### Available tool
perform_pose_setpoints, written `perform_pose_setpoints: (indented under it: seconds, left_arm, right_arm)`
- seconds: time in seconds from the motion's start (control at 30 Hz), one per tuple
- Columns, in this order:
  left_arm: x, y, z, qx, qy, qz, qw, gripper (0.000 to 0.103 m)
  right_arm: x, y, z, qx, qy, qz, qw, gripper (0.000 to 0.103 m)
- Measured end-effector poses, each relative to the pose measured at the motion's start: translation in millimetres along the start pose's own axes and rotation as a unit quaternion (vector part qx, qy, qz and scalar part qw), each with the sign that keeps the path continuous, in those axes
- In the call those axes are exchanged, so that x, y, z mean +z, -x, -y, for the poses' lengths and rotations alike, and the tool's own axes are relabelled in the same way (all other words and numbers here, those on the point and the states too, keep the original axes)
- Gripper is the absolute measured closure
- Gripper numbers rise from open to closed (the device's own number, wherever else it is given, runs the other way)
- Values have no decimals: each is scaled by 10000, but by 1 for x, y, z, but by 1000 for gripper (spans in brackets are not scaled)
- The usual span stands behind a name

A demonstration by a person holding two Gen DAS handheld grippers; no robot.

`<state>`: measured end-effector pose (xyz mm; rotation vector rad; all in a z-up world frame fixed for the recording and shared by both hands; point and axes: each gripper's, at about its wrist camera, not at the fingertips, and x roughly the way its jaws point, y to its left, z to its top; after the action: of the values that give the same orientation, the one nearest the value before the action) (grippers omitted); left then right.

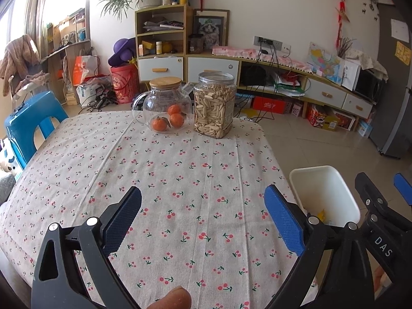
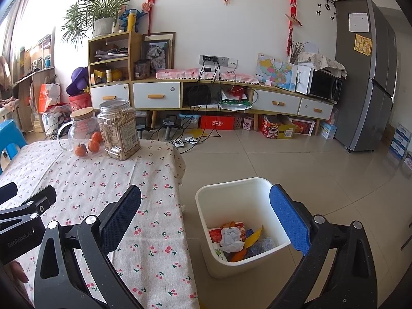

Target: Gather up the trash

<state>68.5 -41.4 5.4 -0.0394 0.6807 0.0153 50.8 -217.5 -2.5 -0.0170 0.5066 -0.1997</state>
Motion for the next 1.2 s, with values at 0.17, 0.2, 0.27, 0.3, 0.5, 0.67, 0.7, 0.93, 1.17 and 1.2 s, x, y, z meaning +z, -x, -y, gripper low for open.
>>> perform_pose_setpoints:
  seconds: [0.17,0.2,0.27,0.3,0.5,0.67,0.7,0.93,1.17,1.2]
  left_arm:
    - [0,-1,-2,9,28,-20,10000,10]
    - [0,-1,-2,7,32,-24,10000,10]
    - [0,-1,-2,9,38,-25,10000,10]
    - [0,-1,-2,11,41,-25,10000,10]
    - [-1,-2,-3,3,46,-37,10000,10]
    - [-2,-2,-3,15,58,-48,10000,10]
    - [-2,-2,-3,16,62,-50,10000,10]
    - [-2,-3,-4,15,63,-60,10000,10]
    - [-2,-3,-5,24,74,-57,10000,10]
    - [-2,-3,-5,24,72,-58,10000,10]
  right_arm:
    - [0,0,-1,-1,1,-4,10000,7]
    - [0,0,-1,-3,0,-5,10000,7]
    - [0,0,-1,4,4,-17,10000,7]
    - [-1,-1,-3,12,15,-19,10000,7]
    - [-1,-1,-3,11,15,-19,10000,7]
    - [-1,-1,-3,8,13,-16,10000,7]
    - [-1,-1,-3,11,13,-18,10000,7]
    - [-1,-1,-3,11,16,-19,10000,7]
    - [0,-1,-3,9,19,-20,10000,7]
    - [-1,0,-3,8,19,-17,10000,7]
